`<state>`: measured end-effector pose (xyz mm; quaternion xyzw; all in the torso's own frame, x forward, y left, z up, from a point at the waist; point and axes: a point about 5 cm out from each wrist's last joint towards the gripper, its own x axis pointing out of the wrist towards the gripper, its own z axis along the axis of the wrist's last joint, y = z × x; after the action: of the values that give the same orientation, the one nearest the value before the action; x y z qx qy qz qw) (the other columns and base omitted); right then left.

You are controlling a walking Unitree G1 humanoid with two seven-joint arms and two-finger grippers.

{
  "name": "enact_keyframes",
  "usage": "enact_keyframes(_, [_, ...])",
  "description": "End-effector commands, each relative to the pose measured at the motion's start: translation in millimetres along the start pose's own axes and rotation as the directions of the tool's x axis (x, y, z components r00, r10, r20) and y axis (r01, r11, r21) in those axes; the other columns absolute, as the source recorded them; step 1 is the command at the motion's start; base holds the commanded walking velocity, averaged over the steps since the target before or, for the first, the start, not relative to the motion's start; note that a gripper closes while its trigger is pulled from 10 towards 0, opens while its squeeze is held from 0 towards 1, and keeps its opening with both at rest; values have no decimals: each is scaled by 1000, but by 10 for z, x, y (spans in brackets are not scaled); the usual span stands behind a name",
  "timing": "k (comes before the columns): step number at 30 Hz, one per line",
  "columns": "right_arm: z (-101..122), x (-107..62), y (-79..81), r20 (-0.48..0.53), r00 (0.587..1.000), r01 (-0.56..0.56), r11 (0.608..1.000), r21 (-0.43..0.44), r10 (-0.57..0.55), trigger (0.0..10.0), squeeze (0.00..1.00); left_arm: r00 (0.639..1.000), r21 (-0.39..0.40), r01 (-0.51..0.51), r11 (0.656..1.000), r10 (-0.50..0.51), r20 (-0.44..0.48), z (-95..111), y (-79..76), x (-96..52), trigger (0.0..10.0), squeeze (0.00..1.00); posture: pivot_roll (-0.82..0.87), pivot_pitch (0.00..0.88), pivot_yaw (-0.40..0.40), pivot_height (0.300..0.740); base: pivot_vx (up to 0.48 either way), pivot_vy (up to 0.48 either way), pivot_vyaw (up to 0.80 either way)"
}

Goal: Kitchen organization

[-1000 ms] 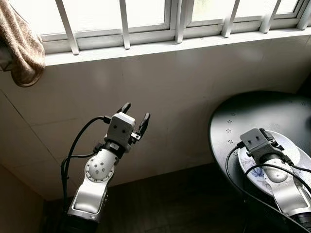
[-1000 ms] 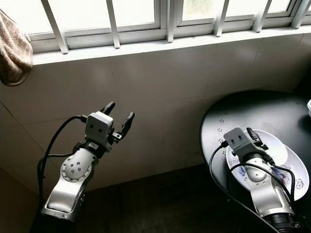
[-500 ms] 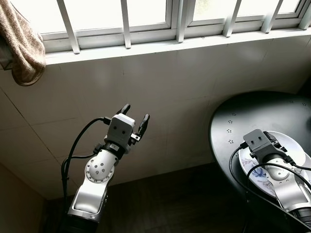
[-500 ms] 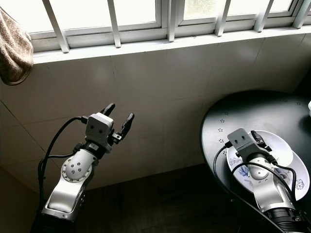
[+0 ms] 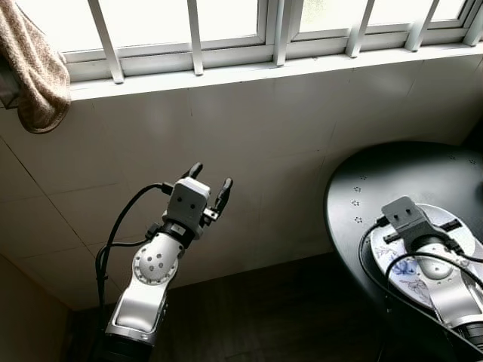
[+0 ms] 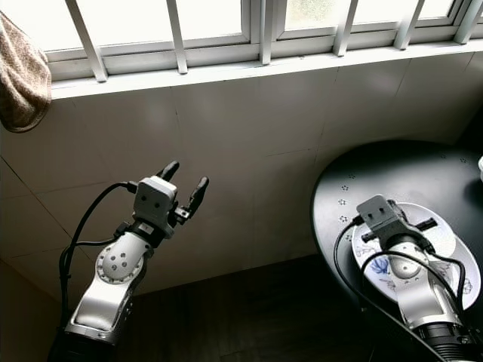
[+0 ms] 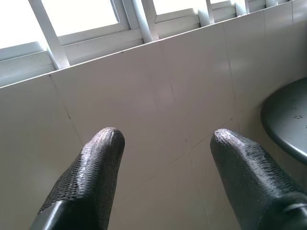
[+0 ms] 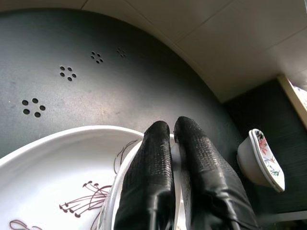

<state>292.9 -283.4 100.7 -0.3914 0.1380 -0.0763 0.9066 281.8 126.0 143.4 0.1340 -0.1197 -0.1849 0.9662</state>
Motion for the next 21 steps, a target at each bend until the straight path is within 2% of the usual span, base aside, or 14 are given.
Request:
enact_keyframes(1, [-26,-16,-31,-17,1000,21,999,32,-21,0,0,1000,16,13,1000,-13,-8,-22,-14,-1,10000,0,-40,0,-21,740,0,0,0])
enact_keyframes(7, [10,-29,-83,1,998,67,997,25,-67,0,0,1000,19,13,1000,-13,-9,-27,-10,2,10000,0,-44,0,-18,740,0,0,0])
enact_keyframes(11, [117,-48,-123,54,992,111,994,-2,-111,0,0,1000,19,15,1000,-15,-11,-34,-17,6,10000,0,-45,0,-17,740,0,0,0])
enact_keyframes(14, [251,-67,-111,117,985,130,992,-9,-128,0,0,1000,21,16,1000,-16,-11,-35,-18,6,10000,0,-45,0,-16,740,0,0,0])
enact_keyframes(17, [372,-81,-72,170,977,121,992,41,-126,0,0,1000,23,17,1000,-16,-11,-37,-19,7,10000,0,-43,0,-17,740,0,0,0])
enact_keyframes(21, [385,-92,-27,166,979,112,993,42,-118,0,0,1000,24,17,1000,-17,-11,-39,-21,9,10000,0,-43,0,-17,740,0,0,0])
